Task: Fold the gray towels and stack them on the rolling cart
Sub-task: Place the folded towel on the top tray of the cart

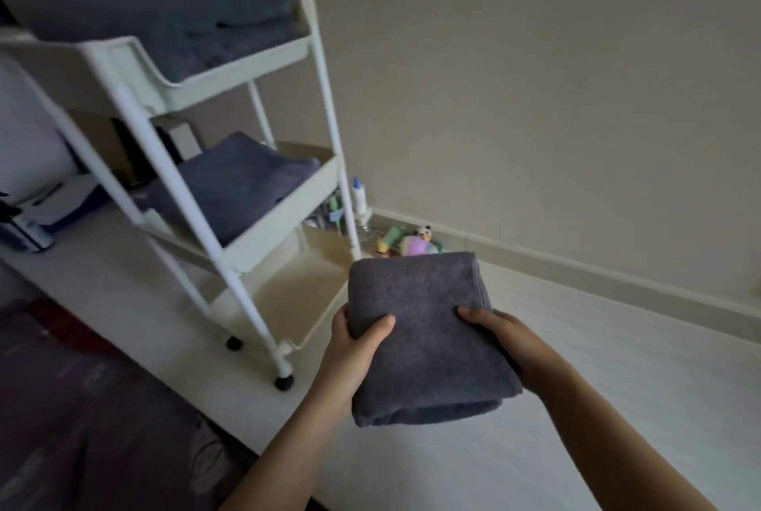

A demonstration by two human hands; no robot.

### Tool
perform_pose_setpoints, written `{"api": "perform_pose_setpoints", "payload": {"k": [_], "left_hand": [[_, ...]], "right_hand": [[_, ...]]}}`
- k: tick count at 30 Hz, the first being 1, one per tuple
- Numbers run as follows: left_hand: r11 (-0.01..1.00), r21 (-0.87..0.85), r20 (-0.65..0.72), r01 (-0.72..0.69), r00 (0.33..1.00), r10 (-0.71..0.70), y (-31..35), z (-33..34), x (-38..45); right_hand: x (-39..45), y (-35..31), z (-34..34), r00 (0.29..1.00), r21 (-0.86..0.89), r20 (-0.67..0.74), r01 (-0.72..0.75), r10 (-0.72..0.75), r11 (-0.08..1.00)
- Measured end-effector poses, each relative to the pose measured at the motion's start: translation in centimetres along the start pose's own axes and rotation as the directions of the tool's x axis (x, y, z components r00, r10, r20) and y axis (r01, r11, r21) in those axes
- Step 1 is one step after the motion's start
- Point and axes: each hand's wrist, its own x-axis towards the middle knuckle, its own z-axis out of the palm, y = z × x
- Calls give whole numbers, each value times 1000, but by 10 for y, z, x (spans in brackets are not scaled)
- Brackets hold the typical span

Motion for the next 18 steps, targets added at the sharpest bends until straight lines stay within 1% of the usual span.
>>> {"api": "perform_pose_setpoints", "payload": {"k": [4, 8, 13, 15, 18], "left_hand": [[989, 38, -34, -143, 989, 144, 38, -29, -1], [953, 44, -89, -300, 949, 303, 84, -47, -4], [927, 94, -220, -364, 900, 376, 128, -50, -10], [919, 110, -283, -378, 875, 394, 144, -53, -5], [914, 88, -398, -396, 827, 397, 162, -57, 6]], "right_hand": [[14, -48, 26, 993, -52, 69, 103, -99, 993], [33, -105, 45, 976, -89, 128, 190, -178, 978], [57, -164, 59, 948, -140, 232, 254, -218, 957], [67, -187, 70, 944, -186, 264, 253, -199, 949], [87, -215, 86, 917, -218, 362, 261, -170, 940]]}}
